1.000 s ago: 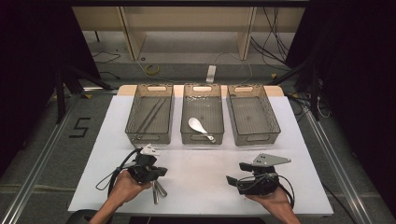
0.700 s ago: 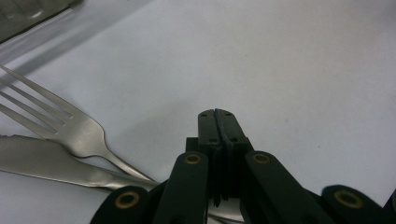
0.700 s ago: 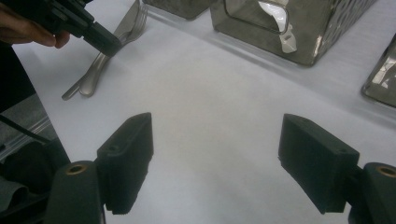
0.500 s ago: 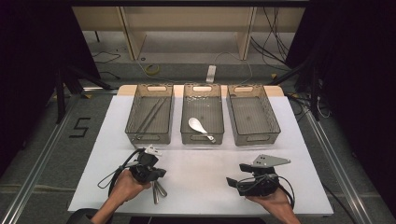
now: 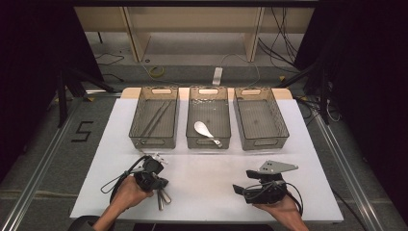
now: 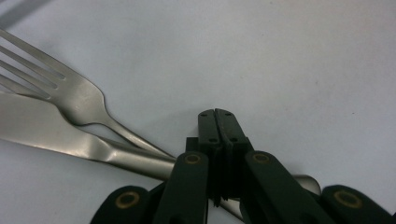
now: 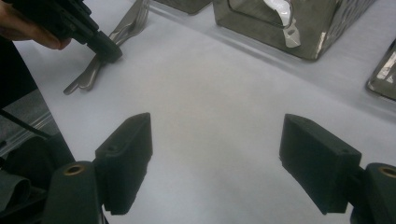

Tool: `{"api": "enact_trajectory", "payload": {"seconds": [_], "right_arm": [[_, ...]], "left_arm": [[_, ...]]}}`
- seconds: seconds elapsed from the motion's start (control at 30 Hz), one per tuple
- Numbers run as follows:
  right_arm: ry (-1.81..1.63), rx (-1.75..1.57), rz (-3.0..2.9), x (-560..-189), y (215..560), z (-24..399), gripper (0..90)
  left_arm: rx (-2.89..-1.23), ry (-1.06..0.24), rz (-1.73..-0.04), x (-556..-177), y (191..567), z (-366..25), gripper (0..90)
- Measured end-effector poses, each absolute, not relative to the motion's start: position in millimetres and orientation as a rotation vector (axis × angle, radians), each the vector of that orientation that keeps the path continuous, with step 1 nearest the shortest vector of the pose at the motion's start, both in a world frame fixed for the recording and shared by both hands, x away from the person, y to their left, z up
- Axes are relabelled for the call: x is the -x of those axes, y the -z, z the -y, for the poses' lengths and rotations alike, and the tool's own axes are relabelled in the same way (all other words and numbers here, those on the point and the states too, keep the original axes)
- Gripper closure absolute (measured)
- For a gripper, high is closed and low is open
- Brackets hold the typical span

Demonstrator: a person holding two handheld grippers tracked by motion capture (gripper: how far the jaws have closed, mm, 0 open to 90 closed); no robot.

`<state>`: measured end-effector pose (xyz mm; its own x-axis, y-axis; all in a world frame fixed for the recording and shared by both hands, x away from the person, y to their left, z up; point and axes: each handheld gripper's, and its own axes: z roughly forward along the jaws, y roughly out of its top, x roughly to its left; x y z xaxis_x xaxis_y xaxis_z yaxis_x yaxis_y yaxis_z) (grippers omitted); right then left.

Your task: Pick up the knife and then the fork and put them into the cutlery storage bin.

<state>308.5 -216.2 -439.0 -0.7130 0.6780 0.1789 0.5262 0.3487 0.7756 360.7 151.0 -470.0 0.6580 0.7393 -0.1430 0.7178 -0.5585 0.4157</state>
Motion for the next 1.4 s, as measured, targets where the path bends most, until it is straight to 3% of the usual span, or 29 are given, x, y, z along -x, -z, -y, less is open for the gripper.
{"api": "enact_trajectory", "payload": {"seconds": [0.7,1.4], "right_arm": [[-1.26,-1.074,-2.456,-304.7,438.6,213.7,26.7],[-1.245,-1.063,-2.474,-303.9,438.2,212.2,26.9]], "left_arm": [[-2.507,-0.014,-1.112,-364.9,467.9,-152.0,89.2],[-2.604,0.16,-1.138,-365.6,465.5,-182.9,89.2]]}}
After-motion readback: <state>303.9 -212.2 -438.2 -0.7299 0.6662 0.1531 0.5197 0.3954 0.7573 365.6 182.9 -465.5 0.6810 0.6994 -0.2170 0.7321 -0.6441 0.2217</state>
